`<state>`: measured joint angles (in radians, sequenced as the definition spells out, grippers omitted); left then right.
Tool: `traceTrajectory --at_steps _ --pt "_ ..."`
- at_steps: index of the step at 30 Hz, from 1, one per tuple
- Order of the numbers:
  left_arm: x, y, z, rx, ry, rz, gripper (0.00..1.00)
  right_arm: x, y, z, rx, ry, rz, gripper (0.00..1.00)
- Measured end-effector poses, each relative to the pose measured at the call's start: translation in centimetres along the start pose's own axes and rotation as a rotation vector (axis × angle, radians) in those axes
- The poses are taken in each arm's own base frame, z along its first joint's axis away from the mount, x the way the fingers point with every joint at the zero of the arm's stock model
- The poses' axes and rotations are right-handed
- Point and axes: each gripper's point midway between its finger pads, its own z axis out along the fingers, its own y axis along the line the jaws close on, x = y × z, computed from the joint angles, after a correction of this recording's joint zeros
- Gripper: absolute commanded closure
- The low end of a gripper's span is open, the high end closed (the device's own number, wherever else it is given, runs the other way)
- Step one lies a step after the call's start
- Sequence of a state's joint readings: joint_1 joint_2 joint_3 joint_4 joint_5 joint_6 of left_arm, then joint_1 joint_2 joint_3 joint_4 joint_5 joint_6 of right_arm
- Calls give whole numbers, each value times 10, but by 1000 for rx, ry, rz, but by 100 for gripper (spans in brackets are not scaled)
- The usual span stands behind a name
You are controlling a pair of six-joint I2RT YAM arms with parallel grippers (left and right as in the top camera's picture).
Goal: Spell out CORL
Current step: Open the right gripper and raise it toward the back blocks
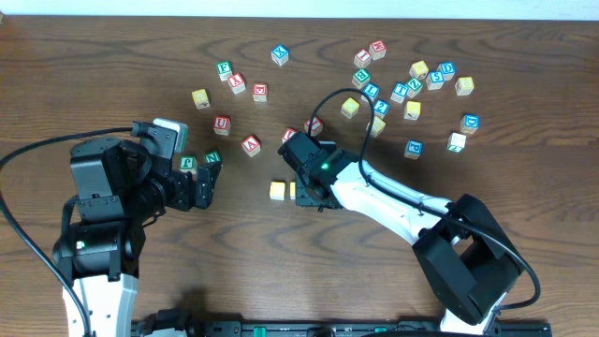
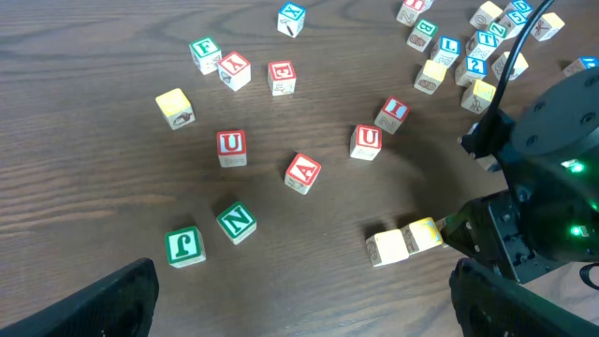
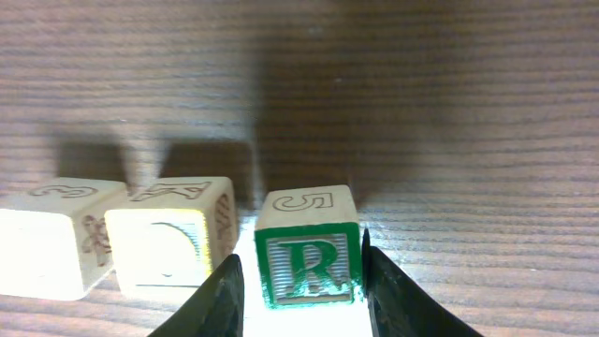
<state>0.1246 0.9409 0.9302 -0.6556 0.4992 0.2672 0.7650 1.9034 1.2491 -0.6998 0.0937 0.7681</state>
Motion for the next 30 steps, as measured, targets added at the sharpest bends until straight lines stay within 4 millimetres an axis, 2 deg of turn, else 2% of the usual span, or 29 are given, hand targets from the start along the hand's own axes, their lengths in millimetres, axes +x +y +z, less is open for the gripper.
traceTrajectory --at_steps 6,9,12,15,17,18,19,23,25,27,30 --pt "0 0 0 0 0 0 2 -6 0 -12 24 -2 -5 64" --pt "0 0 0 0 0 0 2 -15 1 -22 43 -21 -5 59" --pt "0 0 0 0 0 0 2 -32 7 -39 46 -68 -6 50" --pt "0 0 0 0 1 0 2 -55 17 -62 35 -134 -2 45" --pt "0 0 0 0 0 0 2 -72 22 -80 24 -183 11 41" --pt "0 0 0 0 1 0 2 -87 23 -94 16 -222 29 40" --pt "0 0 0 0 0 0 2 -96 21 -104 18 -239 41 39" --pt "0 0 0 0 0 0 2 -129 7 -132 10 -301 105 25" --pt "0 0 0 0 0 0 2 -149 -8 -145 9 -337 153 16" --pt "0 0 0 0 0 0 2 -166 -25 -154 11 -362 189 14" --pt "0 0 0 0 0 0 2 -190 -60 -162 22 -382 261 13"
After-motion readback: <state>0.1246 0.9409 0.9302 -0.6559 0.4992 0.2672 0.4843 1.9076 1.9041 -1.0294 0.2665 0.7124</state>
